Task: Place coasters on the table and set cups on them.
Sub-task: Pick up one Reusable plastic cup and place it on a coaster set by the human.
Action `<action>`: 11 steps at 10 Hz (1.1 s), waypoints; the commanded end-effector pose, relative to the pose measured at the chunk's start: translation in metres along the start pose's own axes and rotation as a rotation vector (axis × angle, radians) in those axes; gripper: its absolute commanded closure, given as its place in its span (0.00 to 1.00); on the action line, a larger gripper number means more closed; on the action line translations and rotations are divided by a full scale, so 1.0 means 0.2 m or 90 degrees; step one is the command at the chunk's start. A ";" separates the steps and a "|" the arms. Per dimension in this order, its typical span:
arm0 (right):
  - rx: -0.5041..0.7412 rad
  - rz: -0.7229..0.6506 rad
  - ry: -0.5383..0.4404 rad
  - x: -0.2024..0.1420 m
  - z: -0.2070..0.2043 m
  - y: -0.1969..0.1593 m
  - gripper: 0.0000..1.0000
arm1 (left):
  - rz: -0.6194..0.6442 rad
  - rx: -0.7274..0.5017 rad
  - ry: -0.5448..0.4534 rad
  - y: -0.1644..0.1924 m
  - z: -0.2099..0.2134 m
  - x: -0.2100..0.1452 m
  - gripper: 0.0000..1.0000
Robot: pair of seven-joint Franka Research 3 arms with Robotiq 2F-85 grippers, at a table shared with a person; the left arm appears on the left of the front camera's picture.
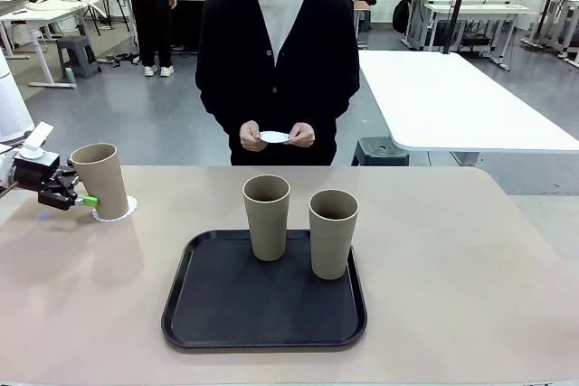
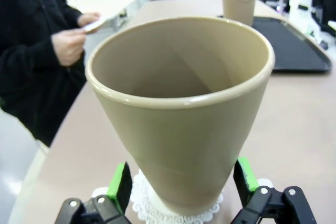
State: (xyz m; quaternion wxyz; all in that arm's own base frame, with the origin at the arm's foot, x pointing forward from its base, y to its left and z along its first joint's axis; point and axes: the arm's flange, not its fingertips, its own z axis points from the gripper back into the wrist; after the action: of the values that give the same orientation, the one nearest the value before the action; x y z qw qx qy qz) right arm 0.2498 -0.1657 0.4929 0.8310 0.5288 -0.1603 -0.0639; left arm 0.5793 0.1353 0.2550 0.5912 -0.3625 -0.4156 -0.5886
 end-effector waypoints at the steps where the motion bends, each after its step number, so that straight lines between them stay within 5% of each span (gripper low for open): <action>1: 0.015 0.005 -0.004 0.01 0.00 0.00 0.00 | -0.028 -0.009 0.072 -0.04 0.02 0.04 0.00; 5: 0.015 0.005 -0.004 0.01 0.00 0.00 0.00 | -0.012 0.069 0.207 -0.06 0.20 0.15 0.00; 7: 0.015 0.005 -0.004 0.01 0.00 0.00 0.00 | 0.021 0.203 0.332 -0.17 0.39 0.42 0.00; 9: 0.015 0.005 -0.004 0.01 0.00 0.00 0.00 | 0.055 0.312 0.390 -0.33 0.55 0.81 0.00; 11: 0.015 0.005 -0.004 0.01 0.00 0.00 0.00 | 0.094 0.262 0.436 -0.50 0.58 1.12 0.00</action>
State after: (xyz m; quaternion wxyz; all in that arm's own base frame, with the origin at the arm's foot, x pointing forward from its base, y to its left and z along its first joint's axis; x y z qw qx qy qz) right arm 0.2502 -0.1651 0.4928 0.8314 0.5286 -0.1592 -0.0634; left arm 0.4836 0.1740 0.4853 0.7811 -0.0124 -0.3304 -0.5296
